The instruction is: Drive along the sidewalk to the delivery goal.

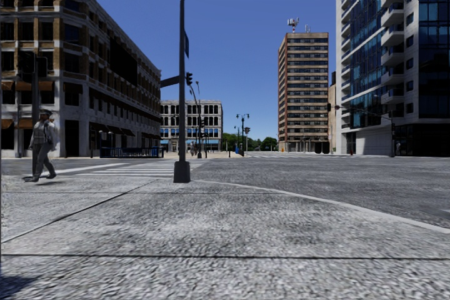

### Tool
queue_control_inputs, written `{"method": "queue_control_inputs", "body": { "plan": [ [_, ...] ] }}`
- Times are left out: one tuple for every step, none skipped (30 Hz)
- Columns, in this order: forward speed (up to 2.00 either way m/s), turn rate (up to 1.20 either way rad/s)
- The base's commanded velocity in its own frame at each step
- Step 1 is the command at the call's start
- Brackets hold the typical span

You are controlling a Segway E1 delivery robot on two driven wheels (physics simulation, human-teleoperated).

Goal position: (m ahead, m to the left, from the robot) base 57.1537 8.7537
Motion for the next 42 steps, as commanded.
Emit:
{"method": "queue_control_inputs", "body": {
  "plan": [
    [1.97,0.00],
    [1.97,0.00],
    [1.97,0.00],
    [1.97,0.00],
    [1.97,0.00],
    [1.97,0.18],
    [1.97,0.30],
    [1.97,0.30],
    [1.97,0.45],
    [1.97,0.50],
    [1.97,0.53],
    [1.97,0.54],
    [1.97,0.54],
    [1.97,0.55],
    [1.97,0.56],
    [1.97,0.56],
    [1.97,0.56],
    [1.97,0.56],
    [1.97,0.56],
    [1.97,0.56],
    [1.97,0.56],
    [1.97,0.56],
    [1.97,0.56],
    [1.97,0.56],
    [1.97,0.56],
    [1.97,0.56],
    [1.97,0.56],
    [1.97,0.54],
    [1.97,0.48],
    [1.97,0.02],
    [1.97,0.00],
    [1.97,0.00],
    [1.97,0.00],
    [1.97,0.00],
    [1.97,0.00],
    [1.97,0.46],
    [1.97,0.65],
    [1.97,0.85],
    [1.97,0.93],
    [1.97,0.93],
    [1.97,0.98],
    [1.97,1.02]
  ]
}}
